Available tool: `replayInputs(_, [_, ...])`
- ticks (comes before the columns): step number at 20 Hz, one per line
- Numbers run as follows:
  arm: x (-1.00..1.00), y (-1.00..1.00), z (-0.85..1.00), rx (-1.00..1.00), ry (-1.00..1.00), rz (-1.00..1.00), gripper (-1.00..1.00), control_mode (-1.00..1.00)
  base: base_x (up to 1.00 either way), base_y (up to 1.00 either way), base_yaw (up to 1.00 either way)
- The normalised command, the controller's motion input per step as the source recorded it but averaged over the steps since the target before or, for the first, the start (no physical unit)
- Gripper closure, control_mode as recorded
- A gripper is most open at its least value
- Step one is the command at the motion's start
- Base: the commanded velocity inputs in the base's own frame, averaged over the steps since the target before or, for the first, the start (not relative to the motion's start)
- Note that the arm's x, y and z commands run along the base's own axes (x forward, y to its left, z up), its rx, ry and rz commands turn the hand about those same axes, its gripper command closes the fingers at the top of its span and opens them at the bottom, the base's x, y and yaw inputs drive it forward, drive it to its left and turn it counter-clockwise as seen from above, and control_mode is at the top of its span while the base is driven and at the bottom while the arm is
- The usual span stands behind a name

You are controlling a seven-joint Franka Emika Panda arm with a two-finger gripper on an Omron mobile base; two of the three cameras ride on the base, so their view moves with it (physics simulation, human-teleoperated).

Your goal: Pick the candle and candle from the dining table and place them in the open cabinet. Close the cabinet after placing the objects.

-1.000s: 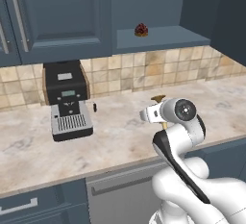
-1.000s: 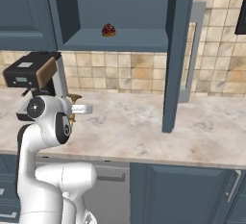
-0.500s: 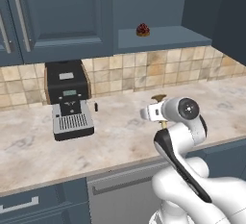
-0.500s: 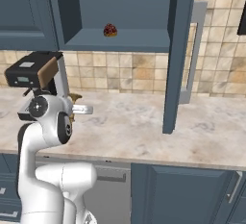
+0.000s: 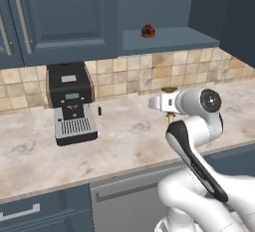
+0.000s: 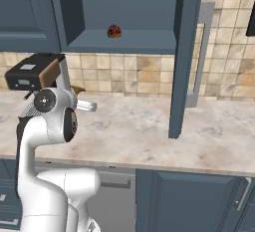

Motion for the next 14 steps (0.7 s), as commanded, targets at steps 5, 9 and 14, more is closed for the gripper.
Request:
replayInputs(5, [0.0, 0.0, 0.52, 0.09, 0.0, 0.0, 1.0, -1.0, 0.0, 0.0, 0.0])
replayInputs(9, [0.0, 0.05, 0.43, 0.08, 0.0, -0.06, 1.0, -1.0, 0.0, 0.0, 0.0])
replayInputs(14, [0.0, 0.07, 0.27, 0.22, 0.0, -0.15, 1.0, -1.0, 0.0, 0.0, 0.0])
